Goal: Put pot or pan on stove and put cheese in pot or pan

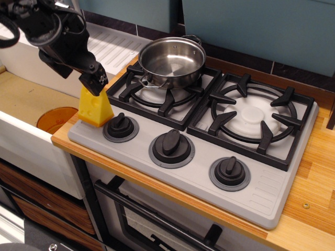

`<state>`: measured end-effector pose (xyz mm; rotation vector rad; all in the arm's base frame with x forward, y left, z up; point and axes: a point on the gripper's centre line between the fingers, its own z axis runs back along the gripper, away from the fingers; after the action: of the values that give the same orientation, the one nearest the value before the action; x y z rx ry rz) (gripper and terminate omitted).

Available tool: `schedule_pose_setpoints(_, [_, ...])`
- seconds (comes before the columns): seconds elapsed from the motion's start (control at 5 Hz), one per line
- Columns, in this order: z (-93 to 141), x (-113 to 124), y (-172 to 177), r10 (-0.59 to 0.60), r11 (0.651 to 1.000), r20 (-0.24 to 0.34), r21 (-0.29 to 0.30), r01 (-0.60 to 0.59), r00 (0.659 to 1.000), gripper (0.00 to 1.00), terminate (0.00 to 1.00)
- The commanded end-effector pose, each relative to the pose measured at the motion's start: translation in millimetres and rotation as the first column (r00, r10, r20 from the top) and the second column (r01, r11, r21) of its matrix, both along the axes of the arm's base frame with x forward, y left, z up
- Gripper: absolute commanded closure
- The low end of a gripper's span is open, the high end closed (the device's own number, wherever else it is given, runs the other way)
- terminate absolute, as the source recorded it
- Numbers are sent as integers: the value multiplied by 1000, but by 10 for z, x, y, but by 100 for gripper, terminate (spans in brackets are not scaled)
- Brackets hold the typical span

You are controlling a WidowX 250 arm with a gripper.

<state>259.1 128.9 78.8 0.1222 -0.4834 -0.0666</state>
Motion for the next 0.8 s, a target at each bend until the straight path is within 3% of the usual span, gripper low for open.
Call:
schedule_pose_setpoints(0.0, [-92,106,31,-8,1000,48,-16,9,999,0,0])
schedule_pose_setpoints(0.4, [-181,143,-27,-7,999,55,-52,10,998,0,0])
schedule_pose_setpoints(0.6, [-131,159,-94,25,997,30,-72,-23,999,100,0])
